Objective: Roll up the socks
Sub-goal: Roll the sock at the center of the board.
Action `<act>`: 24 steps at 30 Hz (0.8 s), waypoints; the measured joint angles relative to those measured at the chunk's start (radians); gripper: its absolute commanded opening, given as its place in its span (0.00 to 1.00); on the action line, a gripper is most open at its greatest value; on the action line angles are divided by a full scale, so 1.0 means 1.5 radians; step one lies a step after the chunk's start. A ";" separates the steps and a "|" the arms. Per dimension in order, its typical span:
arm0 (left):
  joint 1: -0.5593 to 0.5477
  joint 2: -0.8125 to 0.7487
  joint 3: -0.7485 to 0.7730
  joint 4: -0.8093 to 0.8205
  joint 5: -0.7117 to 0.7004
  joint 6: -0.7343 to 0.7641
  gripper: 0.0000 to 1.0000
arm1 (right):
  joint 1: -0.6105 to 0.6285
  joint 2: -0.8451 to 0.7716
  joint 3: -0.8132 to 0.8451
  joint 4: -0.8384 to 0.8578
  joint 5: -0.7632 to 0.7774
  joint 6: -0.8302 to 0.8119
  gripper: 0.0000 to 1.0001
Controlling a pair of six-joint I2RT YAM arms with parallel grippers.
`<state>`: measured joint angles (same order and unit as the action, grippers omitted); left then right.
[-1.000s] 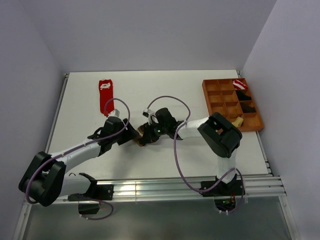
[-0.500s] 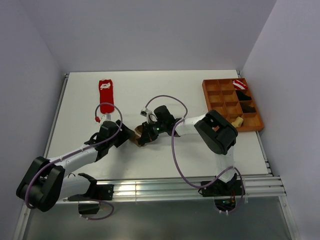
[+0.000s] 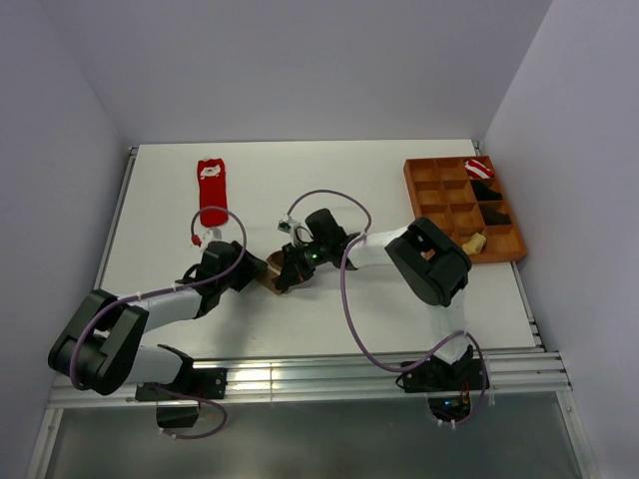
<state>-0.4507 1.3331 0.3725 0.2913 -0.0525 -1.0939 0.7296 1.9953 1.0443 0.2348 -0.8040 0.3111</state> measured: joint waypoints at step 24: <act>0.010 0.069 -0.002 0.115 0.117 0.069 0.52 | -0.053 0.035 0.021 -0.045 -0.095 0.018 0.01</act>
<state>-0.4358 1.4372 0.3695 0.4641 0.1234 -0.9909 0.6502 2.0472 1.0763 0.1680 -0.9470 0.3386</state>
